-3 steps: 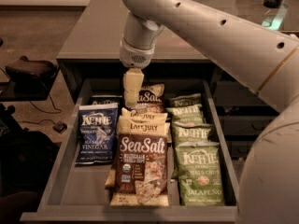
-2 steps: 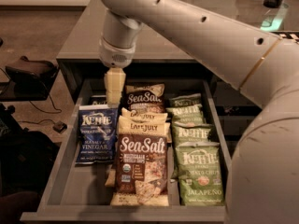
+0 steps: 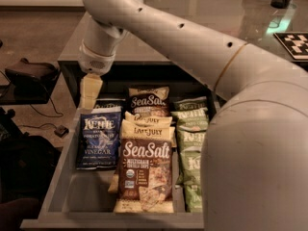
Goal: Pick blue chip bag from top drawer and place on counter
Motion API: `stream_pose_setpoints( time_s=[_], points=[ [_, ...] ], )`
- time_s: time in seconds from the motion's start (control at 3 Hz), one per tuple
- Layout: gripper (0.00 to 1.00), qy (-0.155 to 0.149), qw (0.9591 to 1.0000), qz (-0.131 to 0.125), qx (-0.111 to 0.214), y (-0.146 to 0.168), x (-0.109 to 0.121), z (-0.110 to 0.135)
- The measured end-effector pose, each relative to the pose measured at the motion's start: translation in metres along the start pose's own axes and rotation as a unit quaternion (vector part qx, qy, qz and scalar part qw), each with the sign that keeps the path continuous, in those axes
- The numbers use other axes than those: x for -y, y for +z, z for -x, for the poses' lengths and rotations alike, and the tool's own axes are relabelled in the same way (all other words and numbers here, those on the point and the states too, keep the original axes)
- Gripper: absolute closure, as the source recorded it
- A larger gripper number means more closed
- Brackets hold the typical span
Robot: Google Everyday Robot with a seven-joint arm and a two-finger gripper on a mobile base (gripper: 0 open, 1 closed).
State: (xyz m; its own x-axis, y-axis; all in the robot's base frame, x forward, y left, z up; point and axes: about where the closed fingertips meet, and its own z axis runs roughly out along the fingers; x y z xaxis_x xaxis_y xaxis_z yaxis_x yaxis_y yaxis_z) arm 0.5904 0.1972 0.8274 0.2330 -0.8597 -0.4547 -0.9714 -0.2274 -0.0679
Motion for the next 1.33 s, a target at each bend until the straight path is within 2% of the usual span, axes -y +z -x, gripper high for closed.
stream_pose_setpoints(
  time_s=[0.33, 0.67, 1.0, 1.33],
  points=[
    [0.0, 0.041, 0.9989, -0.016, 0.013, 0.026, 0.012, 0.004],
    [0.0, 0.071, 0.9964, -0.045, 0.001, 0.051, 0.022, -0.003],
    [0.0, 0.091, 0.9927, -0.074, -0.03, 0.076, 0.029, -0.016],
    [0.0, 0.097, 0.9903, -0.086, -0.05, 0.097, 0.032, -0.024]
  ],
)
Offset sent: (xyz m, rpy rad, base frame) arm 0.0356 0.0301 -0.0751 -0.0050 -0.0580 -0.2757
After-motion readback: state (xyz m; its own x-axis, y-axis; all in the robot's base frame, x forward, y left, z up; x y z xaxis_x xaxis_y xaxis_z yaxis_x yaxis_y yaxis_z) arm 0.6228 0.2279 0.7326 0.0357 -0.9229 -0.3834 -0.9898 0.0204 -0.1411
